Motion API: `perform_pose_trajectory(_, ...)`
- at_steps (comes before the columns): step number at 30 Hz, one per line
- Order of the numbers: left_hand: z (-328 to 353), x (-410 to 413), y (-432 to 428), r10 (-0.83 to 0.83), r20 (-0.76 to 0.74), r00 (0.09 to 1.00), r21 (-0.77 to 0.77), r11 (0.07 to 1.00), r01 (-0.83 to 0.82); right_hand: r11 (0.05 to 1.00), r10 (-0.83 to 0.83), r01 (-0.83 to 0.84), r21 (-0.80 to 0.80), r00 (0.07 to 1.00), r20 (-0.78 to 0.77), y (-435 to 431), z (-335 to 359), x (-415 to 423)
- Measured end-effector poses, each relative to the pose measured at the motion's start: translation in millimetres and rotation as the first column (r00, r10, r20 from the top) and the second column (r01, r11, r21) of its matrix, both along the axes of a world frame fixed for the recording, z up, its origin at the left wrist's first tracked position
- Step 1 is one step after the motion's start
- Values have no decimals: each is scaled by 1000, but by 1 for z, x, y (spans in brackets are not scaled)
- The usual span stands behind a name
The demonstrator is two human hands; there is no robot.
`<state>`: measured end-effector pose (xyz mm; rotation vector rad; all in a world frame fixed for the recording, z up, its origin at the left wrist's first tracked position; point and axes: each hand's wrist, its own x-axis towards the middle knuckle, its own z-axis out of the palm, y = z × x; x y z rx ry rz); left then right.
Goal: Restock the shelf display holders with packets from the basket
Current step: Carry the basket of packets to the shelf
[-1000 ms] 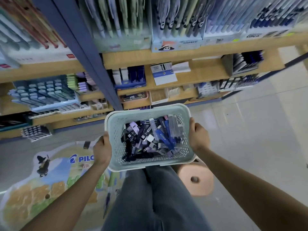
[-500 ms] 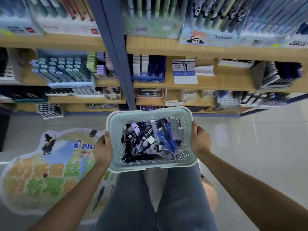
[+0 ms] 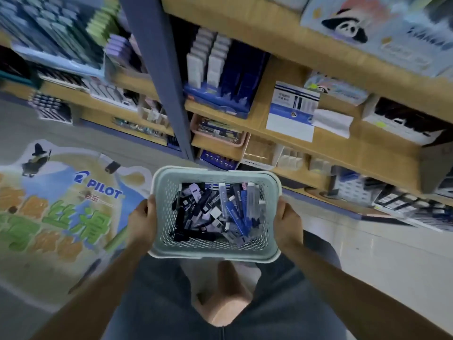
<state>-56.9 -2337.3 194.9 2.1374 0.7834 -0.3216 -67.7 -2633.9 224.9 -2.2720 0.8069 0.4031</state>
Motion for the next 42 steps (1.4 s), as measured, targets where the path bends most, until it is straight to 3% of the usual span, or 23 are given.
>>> perform_pose_trajectory(11, -204, -21, -5, 173, -58, 983, 9, 985, -173, 995, 100, -101, -21, 995, -20, 3, -211, 9)
perform_pose_trajectory(19, -280, -30, -16, 265, -70, 962, 57, 964, -261, 991, 131, -132, -30, 991, -36, 6, -316, 8)
perform_pose_trajectory(30, -328, -55, -25, 260, 2, 966, -4, 966, -260, 983, 170, -168, -68, 985, 12, -1, -360, 13)
perform_pose_trajectory(42, -341, -62, -14, 188, 33, 982, -49, 981, -186, 988, 149, -148, 34, 988, -30, -18, -365, -12)
